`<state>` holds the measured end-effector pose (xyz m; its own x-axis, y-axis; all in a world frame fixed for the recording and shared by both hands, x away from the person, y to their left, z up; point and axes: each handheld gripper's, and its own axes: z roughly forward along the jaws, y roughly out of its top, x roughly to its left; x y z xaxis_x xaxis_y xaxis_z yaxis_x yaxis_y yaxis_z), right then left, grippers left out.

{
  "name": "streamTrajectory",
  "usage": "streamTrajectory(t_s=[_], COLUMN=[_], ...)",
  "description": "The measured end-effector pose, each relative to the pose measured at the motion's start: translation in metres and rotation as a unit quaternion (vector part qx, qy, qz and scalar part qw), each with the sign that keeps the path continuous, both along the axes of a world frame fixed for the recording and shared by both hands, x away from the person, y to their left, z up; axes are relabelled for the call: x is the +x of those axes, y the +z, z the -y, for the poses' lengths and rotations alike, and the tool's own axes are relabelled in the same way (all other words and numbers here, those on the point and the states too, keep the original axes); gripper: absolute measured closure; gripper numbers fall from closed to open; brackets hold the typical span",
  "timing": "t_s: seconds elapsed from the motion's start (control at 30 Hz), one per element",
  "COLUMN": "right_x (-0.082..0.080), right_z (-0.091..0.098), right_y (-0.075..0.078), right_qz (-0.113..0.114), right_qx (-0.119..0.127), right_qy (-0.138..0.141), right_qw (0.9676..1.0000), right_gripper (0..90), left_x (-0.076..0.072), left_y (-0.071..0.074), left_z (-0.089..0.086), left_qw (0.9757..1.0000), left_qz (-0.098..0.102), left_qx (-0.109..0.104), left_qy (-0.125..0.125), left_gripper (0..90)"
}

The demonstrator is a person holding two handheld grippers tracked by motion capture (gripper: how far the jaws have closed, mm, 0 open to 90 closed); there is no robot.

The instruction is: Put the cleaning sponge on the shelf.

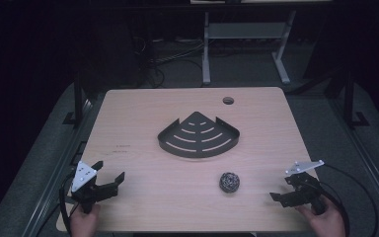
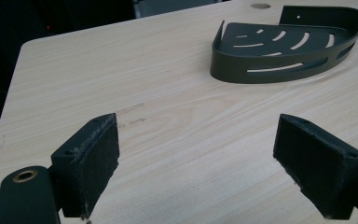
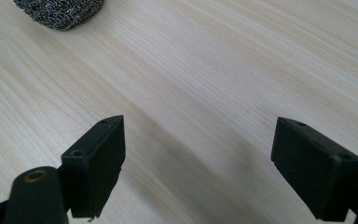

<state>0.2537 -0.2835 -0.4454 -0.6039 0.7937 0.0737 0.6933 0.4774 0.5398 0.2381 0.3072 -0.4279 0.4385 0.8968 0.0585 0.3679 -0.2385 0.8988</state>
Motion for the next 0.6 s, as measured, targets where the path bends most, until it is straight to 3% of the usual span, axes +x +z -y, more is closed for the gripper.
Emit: streamTrajectory(t_s=[0.6], right_x=[0.001], right_z=[-0.012], right_y=[0.000], right_qz=[-0.004], right_qx=[-0.004], right_qy=[0.022], right_qw=[0.9997], right_gripper=[17.2], left_x=[0.000], left_y=[0.000], left_z=[0.001], left_qw=[1.0000], left_qz=[-0.002], left_qx=[0.004], left_qy=[-0.001], left_gripper=[13.7])
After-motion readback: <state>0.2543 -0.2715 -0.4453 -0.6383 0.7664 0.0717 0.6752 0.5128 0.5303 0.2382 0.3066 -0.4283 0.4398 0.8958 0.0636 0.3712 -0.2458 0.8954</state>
